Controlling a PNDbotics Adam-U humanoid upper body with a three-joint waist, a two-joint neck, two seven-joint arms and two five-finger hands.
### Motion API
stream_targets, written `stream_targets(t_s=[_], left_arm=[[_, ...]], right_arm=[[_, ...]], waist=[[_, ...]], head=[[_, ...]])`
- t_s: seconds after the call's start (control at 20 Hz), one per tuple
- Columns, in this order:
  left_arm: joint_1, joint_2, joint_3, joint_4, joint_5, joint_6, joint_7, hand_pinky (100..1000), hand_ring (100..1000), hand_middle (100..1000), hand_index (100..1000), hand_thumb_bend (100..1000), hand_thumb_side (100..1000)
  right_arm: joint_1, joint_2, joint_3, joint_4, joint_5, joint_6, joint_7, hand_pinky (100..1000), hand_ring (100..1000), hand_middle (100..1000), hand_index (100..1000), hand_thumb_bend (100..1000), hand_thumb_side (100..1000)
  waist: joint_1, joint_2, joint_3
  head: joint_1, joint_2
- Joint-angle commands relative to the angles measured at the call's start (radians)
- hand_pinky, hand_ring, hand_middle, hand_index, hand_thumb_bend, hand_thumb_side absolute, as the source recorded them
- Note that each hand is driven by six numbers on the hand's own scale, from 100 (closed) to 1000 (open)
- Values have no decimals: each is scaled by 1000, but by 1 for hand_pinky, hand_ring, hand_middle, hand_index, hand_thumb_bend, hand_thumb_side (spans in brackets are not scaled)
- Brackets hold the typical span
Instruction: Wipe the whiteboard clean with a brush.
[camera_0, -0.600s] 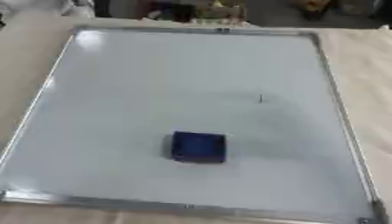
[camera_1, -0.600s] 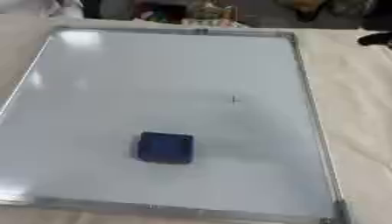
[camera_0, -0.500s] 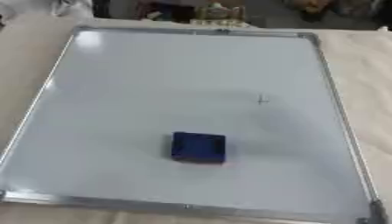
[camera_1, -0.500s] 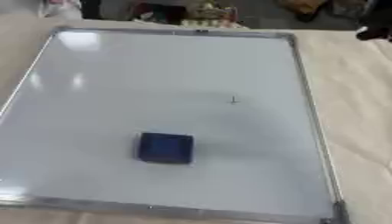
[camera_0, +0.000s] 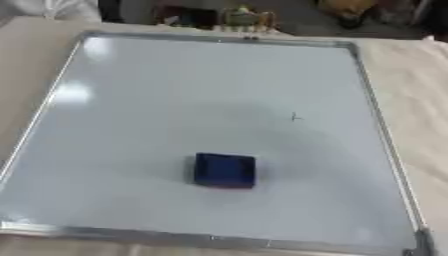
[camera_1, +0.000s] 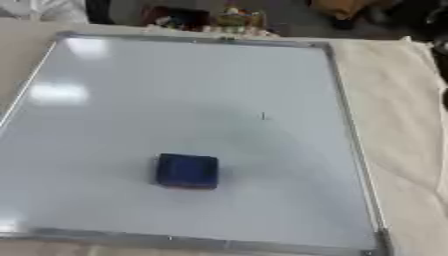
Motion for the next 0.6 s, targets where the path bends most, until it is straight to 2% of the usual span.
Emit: stream_targets(t_s=[0.05,0.15,0.3,0.6], left_arm=[[-6,29,-4,-13,6,6,-4,646,612,558,676,339,964],[-9,26,-8,-14,10,8,-7,646,612,558,676,339,964],[-10,26,-13,-13,14,12,-12,646,612,558,675,337,965],[-9,27,-20,-13,18,19,-22,647,613,558,674,335,965]], right_arm=[[-38,-110,51,-19,51,24,36,739,784,612,100,690,769],[-66,-147,85,-19,79,39,58,743,782,601,100,701,746],[-111,-163,135,-19,121,58,92,755,790,597,100,714,717],[-217,-156,231,-19,202,68,170,799,839,711,100,722,655]], waist=[[1,-26,4],[2,-28,8],[0,-31,10],[-9,-42,17]], head=[[-13,-13],[-19,-16],[-23,-16],[-28,-11]])
